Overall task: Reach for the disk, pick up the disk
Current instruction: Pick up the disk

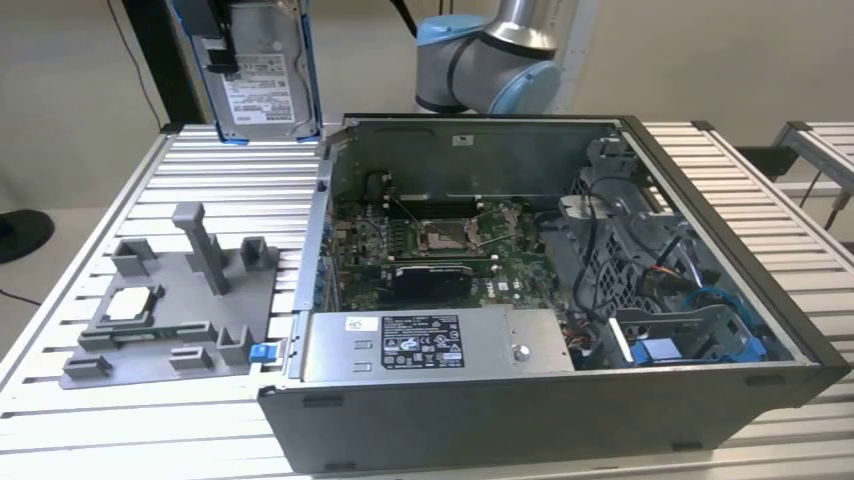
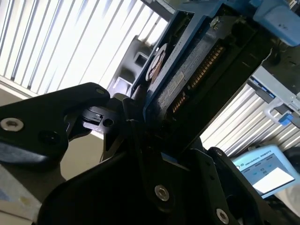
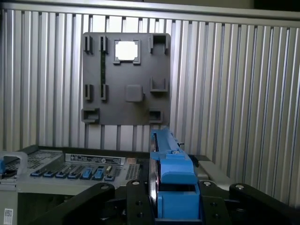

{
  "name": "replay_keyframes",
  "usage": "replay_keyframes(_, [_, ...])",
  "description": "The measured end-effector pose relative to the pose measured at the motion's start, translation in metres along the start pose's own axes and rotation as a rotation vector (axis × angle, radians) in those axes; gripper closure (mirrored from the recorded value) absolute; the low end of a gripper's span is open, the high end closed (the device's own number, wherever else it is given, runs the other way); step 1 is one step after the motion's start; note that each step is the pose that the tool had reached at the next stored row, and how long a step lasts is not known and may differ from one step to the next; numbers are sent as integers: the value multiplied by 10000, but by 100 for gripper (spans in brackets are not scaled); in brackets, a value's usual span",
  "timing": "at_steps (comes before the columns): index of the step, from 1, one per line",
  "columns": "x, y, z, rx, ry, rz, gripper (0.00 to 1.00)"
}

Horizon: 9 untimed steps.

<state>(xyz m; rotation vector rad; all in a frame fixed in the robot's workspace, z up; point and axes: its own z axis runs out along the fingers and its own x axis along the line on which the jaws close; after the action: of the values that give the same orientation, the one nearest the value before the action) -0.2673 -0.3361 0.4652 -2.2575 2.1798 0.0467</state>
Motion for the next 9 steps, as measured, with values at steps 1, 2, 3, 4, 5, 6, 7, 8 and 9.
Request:
replay_keyframes(1, [1, -22, -1, -1, 0, 0, 100])
replay_keyframes(2, [2, -45, -1, -1, 0, 0, 100])
replay_keyframes(3, [2, -68, -2, -2, 0, 0, 100])
replay_keyframes(4, [3, -91, -2, -1, 0, 0, 100])
replay_keyframes(5, [4, -113, -2, -2, 0, 0, 100])
replay_keyframes(6, [5, -136, -3, -3, 0, 0, 100])
replay_keyframes(7, [6, -158, -4, -3, 1, 0, 100])
replay_keyframes(8, [6, -182, -4, -3, 0, 1, 100])
replay_keyframes(9, [7, -203, -4, -2, 0, 0, 100])
